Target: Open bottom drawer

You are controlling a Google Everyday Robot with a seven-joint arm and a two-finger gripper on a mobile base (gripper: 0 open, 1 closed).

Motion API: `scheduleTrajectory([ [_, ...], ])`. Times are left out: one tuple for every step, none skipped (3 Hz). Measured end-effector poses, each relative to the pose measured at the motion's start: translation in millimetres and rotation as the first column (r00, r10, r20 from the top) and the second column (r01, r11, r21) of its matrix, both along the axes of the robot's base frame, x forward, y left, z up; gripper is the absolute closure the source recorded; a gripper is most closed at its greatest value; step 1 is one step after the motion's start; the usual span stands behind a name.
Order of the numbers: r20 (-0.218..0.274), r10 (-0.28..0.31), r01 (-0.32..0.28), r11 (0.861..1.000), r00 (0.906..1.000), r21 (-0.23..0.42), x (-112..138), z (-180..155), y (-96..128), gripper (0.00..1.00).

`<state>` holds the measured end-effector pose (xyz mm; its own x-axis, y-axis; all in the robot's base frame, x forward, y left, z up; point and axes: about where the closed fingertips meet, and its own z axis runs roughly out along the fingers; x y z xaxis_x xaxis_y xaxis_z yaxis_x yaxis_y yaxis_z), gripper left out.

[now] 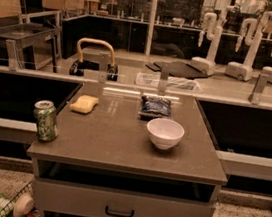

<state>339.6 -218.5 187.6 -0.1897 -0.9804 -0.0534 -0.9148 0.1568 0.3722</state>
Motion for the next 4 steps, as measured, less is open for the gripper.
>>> scheduleTrajectory([
  [0.000,0.000,0.000,1.000,1.0000,0.000,0,0,0,0.00],
  [0.041,0.003,-0.002,1.000,0.9991,-0.029,12,31,-7,0.00],
  [0.047,-0.016,0.020,0.997,0.9988,-0.069,7,103,-12,0.00],
  [0.050,-0.067,0.072,0.993,0.9965,-0.095,-11,179,-6,0.00],
])
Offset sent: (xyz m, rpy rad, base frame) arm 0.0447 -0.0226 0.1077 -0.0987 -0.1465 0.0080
